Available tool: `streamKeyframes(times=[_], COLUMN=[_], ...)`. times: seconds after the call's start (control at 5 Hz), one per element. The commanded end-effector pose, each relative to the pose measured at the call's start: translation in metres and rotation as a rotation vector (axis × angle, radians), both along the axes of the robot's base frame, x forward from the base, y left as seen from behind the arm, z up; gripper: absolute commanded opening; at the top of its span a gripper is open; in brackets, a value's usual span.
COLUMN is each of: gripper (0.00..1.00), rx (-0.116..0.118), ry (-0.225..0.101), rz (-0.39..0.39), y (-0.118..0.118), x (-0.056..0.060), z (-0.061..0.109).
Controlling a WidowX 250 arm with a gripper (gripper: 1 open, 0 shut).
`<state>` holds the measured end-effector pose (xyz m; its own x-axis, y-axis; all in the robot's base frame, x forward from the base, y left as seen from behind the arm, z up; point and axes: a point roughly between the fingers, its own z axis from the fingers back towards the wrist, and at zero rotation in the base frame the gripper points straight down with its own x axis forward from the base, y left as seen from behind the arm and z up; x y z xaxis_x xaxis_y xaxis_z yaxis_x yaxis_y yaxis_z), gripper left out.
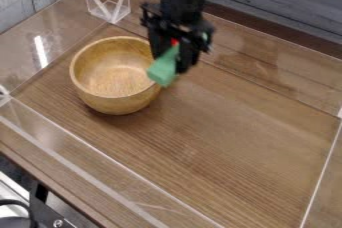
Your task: Put the green block in the brown bowl
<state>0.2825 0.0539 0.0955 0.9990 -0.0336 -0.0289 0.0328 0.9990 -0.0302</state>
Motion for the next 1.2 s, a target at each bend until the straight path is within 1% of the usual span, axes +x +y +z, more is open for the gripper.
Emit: streamKeyframes(times=[0.0,0.2,0.4,0.6,1.0], gripper=[0.00,0.00,0.00,0.00,0.00], rx=[0.033,0.036,0.041,0.041,0.038], ry=[-0.058,-0.050,-0.033,-0.025,-0.008], rz=[0.032,0.042,0.043,0.043,0.050], y=[0.037,0.048,0.054,0.060,0.067], x=[0.012,0.011,0.009,0.006,0.003], z=[0.015,0.004,-0.013,-0.028,-0.046])
